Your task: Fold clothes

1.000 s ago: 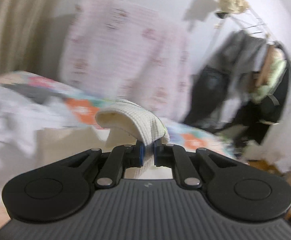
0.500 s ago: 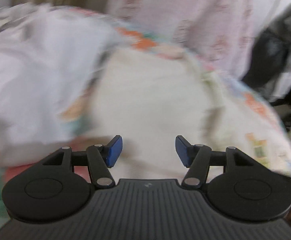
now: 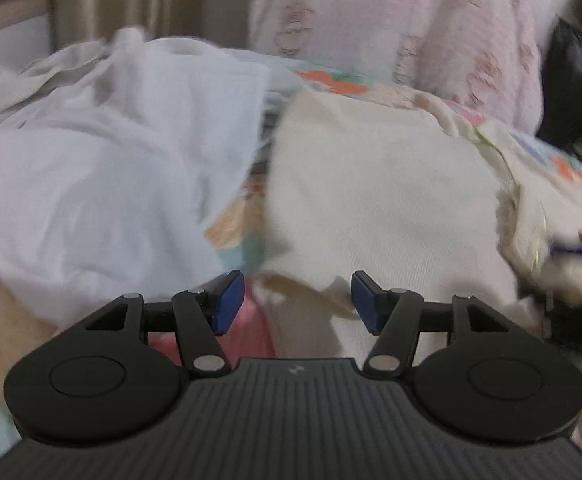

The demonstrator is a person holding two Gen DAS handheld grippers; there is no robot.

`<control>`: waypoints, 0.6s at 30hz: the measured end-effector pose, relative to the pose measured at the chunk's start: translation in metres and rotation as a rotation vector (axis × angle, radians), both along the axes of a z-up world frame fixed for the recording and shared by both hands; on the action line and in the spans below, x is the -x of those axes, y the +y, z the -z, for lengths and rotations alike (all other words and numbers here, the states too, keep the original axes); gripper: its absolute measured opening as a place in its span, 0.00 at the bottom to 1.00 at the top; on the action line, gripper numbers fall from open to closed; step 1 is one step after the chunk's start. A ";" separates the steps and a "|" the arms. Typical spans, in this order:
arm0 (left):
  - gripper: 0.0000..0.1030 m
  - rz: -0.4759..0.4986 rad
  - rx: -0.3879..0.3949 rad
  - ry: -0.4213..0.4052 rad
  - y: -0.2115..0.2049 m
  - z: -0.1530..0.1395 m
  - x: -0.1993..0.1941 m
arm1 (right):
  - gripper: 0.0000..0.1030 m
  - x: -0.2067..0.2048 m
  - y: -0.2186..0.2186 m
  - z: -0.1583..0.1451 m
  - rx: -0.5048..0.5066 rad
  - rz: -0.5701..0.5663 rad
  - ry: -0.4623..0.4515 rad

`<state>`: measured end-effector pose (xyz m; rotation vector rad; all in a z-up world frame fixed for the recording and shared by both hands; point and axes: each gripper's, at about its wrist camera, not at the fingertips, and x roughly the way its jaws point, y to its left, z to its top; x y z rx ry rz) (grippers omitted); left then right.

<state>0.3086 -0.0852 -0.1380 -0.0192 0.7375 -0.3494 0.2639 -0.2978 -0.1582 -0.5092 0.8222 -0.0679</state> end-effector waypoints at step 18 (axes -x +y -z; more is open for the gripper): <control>0.57 -0.003 0.089 0.053 0.014 -0.001 -0.007 | 0.24 0.049 -0.171 -0.033 -0.608 0.418 -0.133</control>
